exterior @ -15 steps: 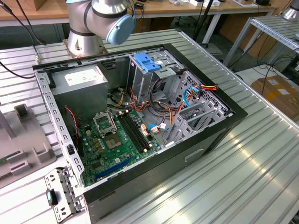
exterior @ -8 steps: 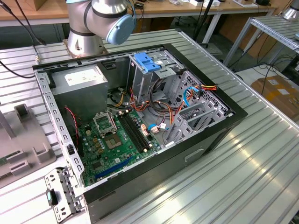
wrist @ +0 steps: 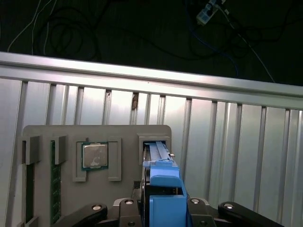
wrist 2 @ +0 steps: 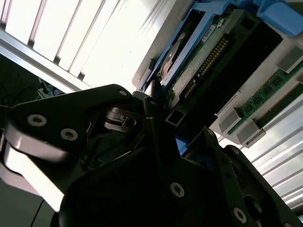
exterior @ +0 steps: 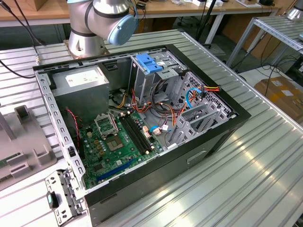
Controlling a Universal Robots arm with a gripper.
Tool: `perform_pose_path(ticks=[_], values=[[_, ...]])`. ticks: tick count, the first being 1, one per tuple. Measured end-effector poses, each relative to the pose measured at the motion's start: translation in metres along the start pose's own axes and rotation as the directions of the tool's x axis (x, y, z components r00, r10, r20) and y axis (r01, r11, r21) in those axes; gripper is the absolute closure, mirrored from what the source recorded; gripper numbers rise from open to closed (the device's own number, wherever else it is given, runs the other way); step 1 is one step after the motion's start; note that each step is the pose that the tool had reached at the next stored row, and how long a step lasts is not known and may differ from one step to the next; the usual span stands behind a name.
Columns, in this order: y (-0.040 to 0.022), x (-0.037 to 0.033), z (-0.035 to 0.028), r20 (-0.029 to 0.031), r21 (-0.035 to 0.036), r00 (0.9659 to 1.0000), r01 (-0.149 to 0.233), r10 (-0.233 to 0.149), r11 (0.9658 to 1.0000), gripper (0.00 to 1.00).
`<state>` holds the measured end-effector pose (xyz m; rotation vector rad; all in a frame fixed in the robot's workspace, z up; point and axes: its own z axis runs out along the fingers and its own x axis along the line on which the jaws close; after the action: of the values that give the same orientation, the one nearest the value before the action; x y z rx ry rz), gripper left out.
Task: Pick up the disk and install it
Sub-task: 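Pick up the disk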
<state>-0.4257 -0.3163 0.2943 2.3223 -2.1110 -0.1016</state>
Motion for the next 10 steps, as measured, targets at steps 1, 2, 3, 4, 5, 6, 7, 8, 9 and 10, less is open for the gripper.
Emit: perform_pose_path(ticks=[1, 2, 3, 4, 5, 6, 7, 8, 9, 10], values=[[0.0, 0.0, -0.0006, 0.0002, 0.0, 1.0, 0.0, 0.0, 1.0, 0.63], [0.0, 0.0, -0.0011, 0.0003, 0.0001, 1.0, 0.0, 0.0, 1.0, 0.63], [0.0, -0.0001, -0.0016, 0.0004, 0.0001, 1.0, 0.0, 0.0, 1.0, 0.63], [0.0001, -0.0001, -0.0023, 0.0004, 0.0, 1.0, 0.0, 0.0, 1.0, 0.63], [0.0001, -0.0001, -0.0029, 0.0004, 0.0001, 1.0, 0.0, 0.0, 1.0, 0.63], [0.0001, -0.0002, -0.0036, 0.0004, 0.0001, 1.0, 0.0, 0.0, 1.0, 0.63], [0.0002, -0.0002, -0.0042, 0.0004, 0.0, 1.0, 0.0, 0.0, 1.0, 0.63], [0.0002, -0.0002, -0.0048, 0.0005, 0.0001, 1.0, 0.0, 0.0, 1.0, 0.63], [0.0002, -0.0003, -0.0057, 0.0005, 0.0001, 1.0, 0.0, 0.0, 1.0, 0.63], [0.0003, -0.0003, -0.0062, 0.0005, 0.0001, 1.0, 0.0, 0.0, 1.0, 0.63]])
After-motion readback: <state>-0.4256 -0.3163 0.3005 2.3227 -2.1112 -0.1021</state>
